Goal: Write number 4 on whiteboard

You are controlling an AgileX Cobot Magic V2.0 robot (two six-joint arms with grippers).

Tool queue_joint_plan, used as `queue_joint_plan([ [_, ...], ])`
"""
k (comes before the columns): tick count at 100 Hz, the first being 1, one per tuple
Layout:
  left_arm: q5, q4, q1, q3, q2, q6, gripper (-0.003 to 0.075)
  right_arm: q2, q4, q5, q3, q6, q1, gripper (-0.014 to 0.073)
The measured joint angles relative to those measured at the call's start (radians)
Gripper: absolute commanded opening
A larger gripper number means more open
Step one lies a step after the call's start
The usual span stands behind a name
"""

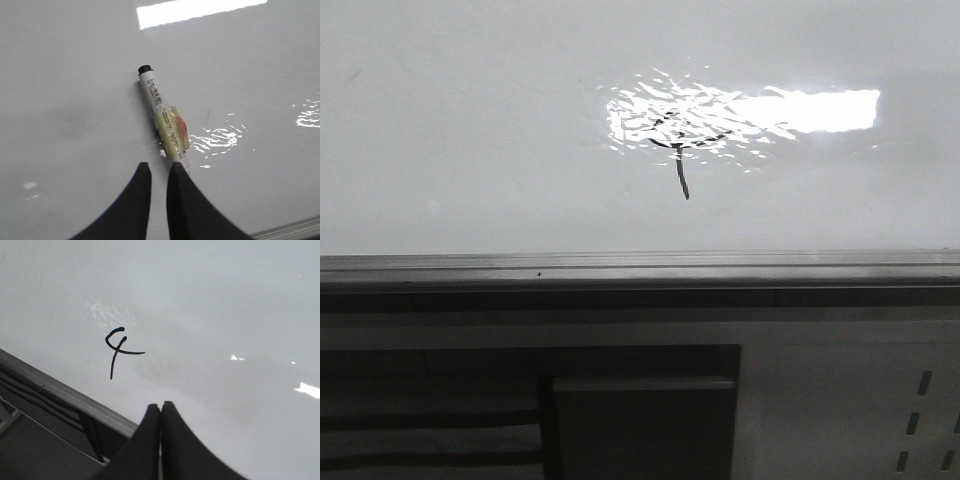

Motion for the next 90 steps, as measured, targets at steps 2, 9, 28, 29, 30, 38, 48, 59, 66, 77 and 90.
queue_joint_plan([
  [2,-0.004,0.000,0.000,0.004,0.000,0.000,-0.0020,0.000,0.000,-0.002,0.000,0.000,0.000,-0.0067],
  [9,-0.010,0.000,0.000,0.018,0.000,0.000,-0.0020,0.000,0.000,-0.006,0.000,0.001,0.000,-0.0067],
  [28,-0.015,0.000,0.000,0.036,-0.001,0.000,-0.0020,0.000,0.000,-0.009,0.000,0.002,0.000,-0.0067],
  [29,-0.015,0.000,0.000,0.036,-0.001,0.000,-0.0020,0.000,0.000,-0.009,0.000,0.002,0.000,-0.0067],
  [30,-0.015,0.000,0.000,0.036,-0.001,0.000,-0.0020,0.000,0.000,-0.009,0.000,0.002,0.000,-0.0067],
  [38,-0.019,0.000,0.000,0.039,-0.001,0.000,-0.0020,0.000,0.000,-0.011,0.000,0.002,0.000,-0.0067],
  [48,-0.040,-0.002,0.005,0.071,-0.053,0.000,-0.0020,0.000,0.000,-0.011,0.000,0.002,0.000,-0.0067],
  [59,-0.043,-0.002,0.030,0.139,-0.177,0.000,-0.0020,0.000,-0.002,-0.011,0.000,0.004,0.000,-0.0067],
  [66,-0.044,-0.002,0.045,0.188,-0.268,0.000,-0.0020,0.000,-0.002,-0.011,0.000,0.004,0.000,-0.0067],
  [77,-0.057,-0.002,0.063,0.259,-0.389,-0.002,-0.0020,0.000,-0.002,-0.011,0.000,0.004,0.000,-0.0067],
  [90,-0.105,0.061,0.065,0.353,-0.487,-0.145,-0.0020,0.000,-0.002,-0.011,0.000,0.004,0.000,-0.0067],
])
